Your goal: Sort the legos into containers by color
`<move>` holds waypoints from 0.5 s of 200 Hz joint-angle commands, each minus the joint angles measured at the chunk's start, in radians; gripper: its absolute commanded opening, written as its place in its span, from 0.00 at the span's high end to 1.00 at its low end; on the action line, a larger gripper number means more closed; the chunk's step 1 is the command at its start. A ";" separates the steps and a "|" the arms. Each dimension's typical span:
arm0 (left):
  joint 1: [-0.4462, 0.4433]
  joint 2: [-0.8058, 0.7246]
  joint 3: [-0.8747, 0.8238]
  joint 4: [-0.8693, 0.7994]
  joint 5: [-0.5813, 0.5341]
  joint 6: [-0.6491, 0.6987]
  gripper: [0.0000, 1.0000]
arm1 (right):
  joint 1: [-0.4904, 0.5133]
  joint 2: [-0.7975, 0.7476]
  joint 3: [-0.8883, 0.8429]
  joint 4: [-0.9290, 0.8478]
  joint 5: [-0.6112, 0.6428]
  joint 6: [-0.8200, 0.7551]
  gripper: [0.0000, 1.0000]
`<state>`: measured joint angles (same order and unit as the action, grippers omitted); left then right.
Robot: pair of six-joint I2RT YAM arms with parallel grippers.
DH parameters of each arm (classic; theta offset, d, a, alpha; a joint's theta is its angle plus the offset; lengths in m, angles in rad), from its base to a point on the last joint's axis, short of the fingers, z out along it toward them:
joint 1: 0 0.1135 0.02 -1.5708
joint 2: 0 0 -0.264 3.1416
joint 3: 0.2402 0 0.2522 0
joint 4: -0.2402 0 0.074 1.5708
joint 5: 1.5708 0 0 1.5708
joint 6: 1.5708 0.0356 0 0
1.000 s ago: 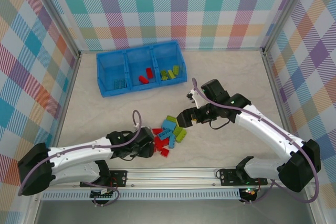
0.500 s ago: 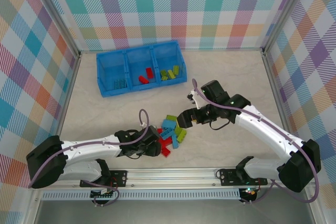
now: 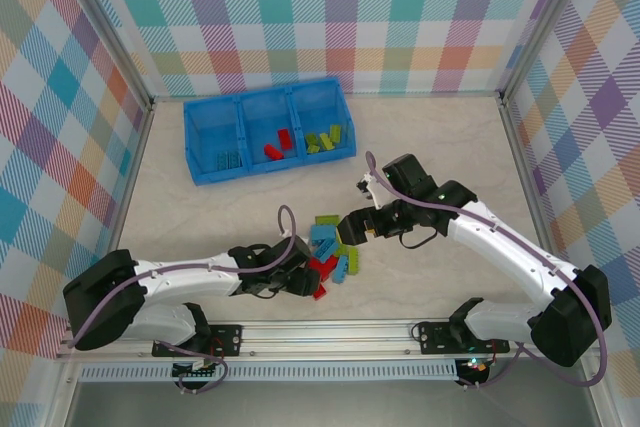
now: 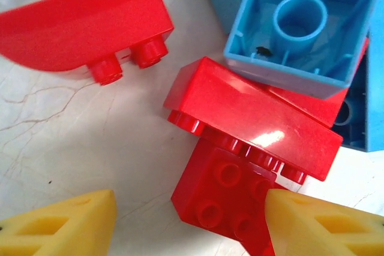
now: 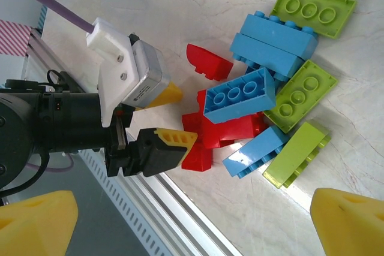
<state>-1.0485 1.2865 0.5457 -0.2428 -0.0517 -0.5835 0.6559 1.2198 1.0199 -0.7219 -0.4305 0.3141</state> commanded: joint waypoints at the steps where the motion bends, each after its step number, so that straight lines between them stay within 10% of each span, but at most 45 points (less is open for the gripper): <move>1: 0.007 -0.040 -0.029 0.033 0.033 0.066 0.31 | 0.004 -0.028 -0.018 0.006 0.002 0.015 0.00; 100: 0.007 0.076 -0.004 0.133 0.159 0.150 0.22 | 0.004 -0.040 -0.021 -0.009 0.016 0.021 0.00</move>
<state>-1.0454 1.3205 0.5346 -0.1547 0.0269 -0.4511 0.6559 1.2015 1.0012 -0.7197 -0.4202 0.3290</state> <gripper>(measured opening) 0.782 0.997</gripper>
